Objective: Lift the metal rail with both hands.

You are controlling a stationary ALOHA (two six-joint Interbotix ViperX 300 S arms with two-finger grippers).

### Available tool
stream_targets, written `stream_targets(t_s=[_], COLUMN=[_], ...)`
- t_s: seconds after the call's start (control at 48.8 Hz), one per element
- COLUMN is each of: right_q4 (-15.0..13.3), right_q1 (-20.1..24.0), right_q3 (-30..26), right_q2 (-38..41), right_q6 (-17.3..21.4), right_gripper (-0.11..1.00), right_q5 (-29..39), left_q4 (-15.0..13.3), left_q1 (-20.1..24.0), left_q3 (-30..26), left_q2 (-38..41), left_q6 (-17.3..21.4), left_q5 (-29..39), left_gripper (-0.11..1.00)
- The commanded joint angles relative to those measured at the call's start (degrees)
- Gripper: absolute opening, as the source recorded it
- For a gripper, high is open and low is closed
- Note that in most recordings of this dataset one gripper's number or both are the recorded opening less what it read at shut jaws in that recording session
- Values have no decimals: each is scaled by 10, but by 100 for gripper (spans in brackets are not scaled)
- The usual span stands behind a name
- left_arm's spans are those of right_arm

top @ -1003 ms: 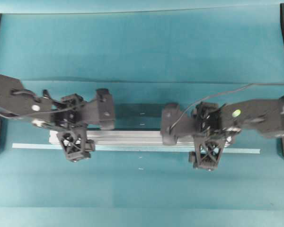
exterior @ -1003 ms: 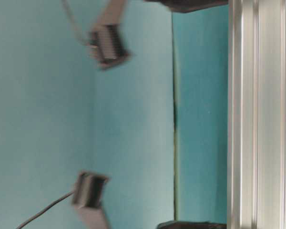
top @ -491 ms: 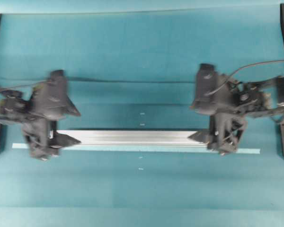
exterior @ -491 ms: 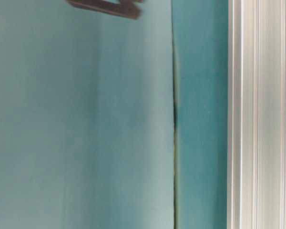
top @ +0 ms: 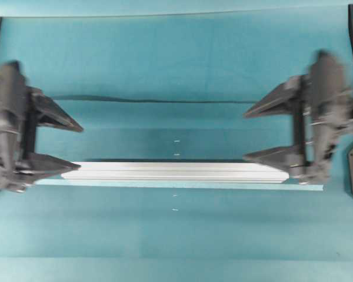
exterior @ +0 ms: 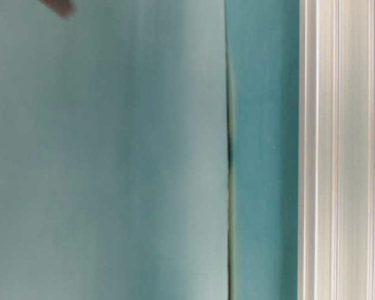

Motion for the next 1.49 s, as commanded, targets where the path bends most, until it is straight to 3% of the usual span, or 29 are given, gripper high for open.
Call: stream_targets(t_s=[0.0, 0.573, 1.474], right_q4=[-1, 0, -1], right_q1=[1, 0, 1], right_q3=[4, 15, 34], right_q2=[-35, -182, -214], right_q6=[1, 11, 30], right_gripper=[99, 99, 99], right_q5=[-16, -13, -17], left_q4=[1, 1, 1], left_q1=[0, 0, 1], left_q3=[-4, -2, 0], left_q2=[-26, -127, -149], left_q6=[2, 2, 1], left_q5=[-25, -117, -120], left_gripper=[91, 90, 90])
